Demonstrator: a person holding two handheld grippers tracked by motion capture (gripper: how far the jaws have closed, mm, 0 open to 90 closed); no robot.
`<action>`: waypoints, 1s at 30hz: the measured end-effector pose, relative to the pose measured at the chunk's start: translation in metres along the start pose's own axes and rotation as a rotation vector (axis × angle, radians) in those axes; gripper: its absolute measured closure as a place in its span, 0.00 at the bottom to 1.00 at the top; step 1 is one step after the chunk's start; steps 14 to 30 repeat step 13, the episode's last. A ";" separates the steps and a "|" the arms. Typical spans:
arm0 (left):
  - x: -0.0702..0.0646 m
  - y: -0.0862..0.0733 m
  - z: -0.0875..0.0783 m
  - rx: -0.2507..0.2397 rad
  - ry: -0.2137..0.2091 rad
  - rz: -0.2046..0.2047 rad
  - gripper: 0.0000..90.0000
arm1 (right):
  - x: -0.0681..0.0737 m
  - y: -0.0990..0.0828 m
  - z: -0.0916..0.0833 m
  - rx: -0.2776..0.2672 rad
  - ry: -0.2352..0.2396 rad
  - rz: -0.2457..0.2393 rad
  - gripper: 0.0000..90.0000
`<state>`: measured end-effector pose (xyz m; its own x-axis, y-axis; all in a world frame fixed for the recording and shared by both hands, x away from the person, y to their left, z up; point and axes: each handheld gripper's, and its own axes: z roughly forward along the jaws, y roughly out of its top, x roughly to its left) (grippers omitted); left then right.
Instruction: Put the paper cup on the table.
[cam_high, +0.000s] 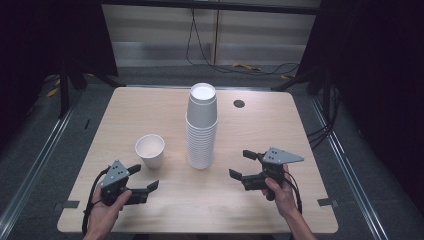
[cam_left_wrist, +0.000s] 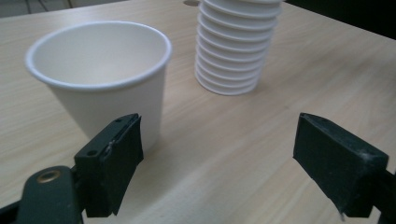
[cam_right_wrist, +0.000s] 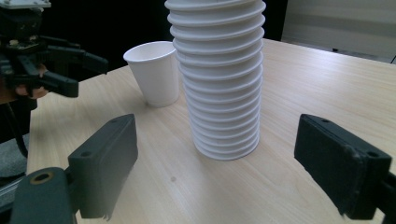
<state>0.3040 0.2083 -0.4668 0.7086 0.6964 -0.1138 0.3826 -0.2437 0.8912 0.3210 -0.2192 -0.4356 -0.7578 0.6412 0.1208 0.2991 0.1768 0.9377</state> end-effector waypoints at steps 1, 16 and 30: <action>-0.001 -0.001 0.001 -0.006 -0.010 -0.003 0.18 | 0.000 0.000 0.000 0.001 -0.002 0.003 0.15; -0.003 -0.007 0.001 -0.051 -0.026 -0.030 0.17 | -0.001 -0.005 0.003 0.025 0.001 0.008 0.15; -0.003 -0.007 0.001 -0.051 -0.026 -0.030 0.17 | -0.001 -0.005 0.003 0.025 0.001 0.008 0.15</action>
